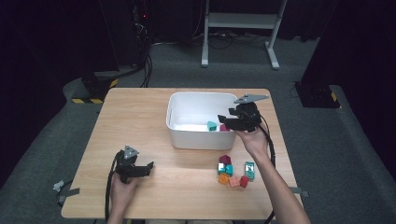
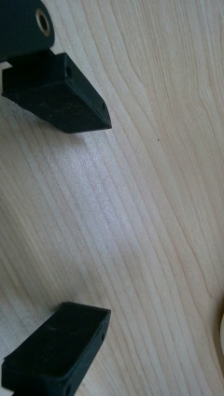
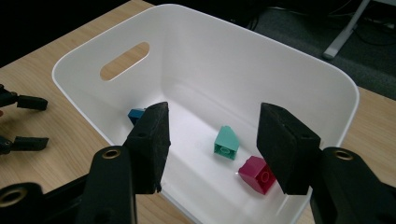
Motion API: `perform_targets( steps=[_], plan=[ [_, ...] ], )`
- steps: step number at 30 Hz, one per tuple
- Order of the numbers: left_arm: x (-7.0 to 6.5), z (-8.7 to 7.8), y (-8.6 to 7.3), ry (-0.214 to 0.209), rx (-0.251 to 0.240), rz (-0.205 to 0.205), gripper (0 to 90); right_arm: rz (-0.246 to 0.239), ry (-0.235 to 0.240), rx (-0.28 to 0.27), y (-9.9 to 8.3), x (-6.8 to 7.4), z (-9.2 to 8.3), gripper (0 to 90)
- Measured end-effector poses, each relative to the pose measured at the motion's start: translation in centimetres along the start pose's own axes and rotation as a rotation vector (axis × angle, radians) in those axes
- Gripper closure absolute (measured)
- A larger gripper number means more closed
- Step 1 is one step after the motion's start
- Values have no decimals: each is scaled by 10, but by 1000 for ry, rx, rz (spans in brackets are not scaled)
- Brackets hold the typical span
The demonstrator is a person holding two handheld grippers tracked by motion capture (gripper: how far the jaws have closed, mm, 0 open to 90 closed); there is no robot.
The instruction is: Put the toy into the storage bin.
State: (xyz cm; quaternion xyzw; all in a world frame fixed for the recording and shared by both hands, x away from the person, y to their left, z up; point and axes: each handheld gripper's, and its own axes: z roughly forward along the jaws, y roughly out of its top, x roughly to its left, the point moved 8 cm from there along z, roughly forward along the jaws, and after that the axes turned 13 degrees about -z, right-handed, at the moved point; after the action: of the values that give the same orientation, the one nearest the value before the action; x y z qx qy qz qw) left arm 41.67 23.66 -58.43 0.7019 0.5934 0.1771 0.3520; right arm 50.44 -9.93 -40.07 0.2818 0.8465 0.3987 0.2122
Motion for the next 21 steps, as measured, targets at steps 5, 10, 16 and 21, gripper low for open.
perform_targets(
  steps=[5, 10, 16, 21],
  plan=[
    [0, 0, 0, 0, 0, 0, 92, 5, -14, -22, -7, -2, -12, 437],
    [0, 0, 0, 0, 0, 0, 92, 17, -30, -51, -14, -3, -25, 443],
    [0, 0, 0, 0, 0, 0, 91, 21, -32, -57, -26, 0, -34, 445],
    [0, 0, 0, 0, 0, 0, 92, 33, -37, -70, -36, 2, -44, 445]
  ],
)
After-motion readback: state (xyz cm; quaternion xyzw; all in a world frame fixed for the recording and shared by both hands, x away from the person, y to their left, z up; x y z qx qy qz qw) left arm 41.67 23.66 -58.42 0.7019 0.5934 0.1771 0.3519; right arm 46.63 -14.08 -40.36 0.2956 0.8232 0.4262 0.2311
